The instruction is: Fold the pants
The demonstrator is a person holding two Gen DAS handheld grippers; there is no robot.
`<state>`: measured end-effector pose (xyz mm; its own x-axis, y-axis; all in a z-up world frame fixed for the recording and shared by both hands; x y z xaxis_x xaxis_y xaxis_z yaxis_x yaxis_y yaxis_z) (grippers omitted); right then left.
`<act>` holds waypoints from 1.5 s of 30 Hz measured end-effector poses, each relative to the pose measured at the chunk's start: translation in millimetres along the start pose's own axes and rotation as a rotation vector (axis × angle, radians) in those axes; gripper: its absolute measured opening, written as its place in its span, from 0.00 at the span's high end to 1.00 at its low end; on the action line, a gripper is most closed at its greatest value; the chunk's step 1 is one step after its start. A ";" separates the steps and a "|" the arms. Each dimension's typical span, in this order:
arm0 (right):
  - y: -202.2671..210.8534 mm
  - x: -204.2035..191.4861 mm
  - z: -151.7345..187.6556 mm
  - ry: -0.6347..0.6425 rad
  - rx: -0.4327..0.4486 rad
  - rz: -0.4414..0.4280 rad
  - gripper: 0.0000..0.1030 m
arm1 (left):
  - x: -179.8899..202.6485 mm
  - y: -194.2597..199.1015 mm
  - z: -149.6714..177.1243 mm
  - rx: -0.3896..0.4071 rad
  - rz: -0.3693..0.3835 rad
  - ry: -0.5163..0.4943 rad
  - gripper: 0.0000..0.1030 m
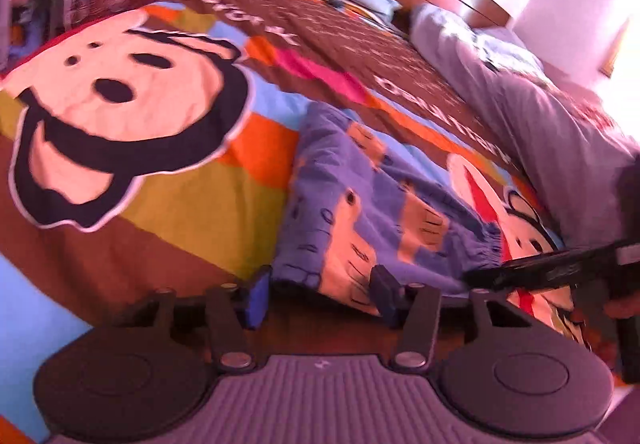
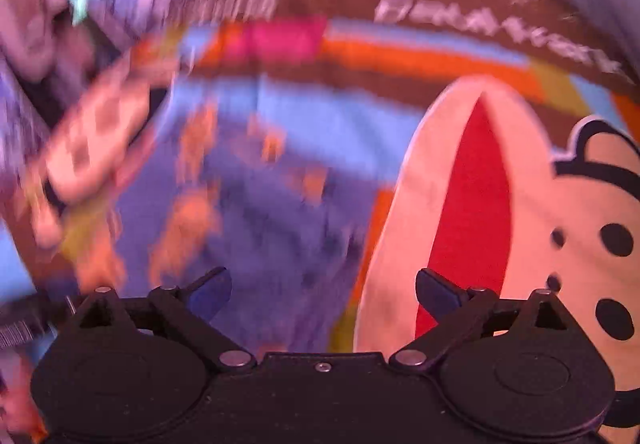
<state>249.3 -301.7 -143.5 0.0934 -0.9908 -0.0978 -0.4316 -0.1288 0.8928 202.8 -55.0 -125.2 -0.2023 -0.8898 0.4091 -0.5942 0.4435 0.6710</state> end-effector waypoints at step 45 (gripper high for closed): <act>-21.7 42.6 -7.4 -0.307 0.177 -0.201 0.01 | -19.1 -22.5 -25.8 0.057 0.019 0.081 0.00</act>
<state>269.3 -340.8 -163.9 -0.0692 -0.9082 -0.4129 -0.5822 -0.2993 0.7560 240.2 -45.2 -132.2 -0.1517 -0.8690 0.4710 -0.6345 0.4510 0.6277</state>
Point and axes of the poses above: each gripper's, at about its wrist camera, not at the fingertips, and y roughly against the way its jaws point, x to its right, z to its underside, the point moved 6 cm from there along -y, roughly the way its jaws point, and after that the axes turned 2 degrees about z, right-handed, at the moved point
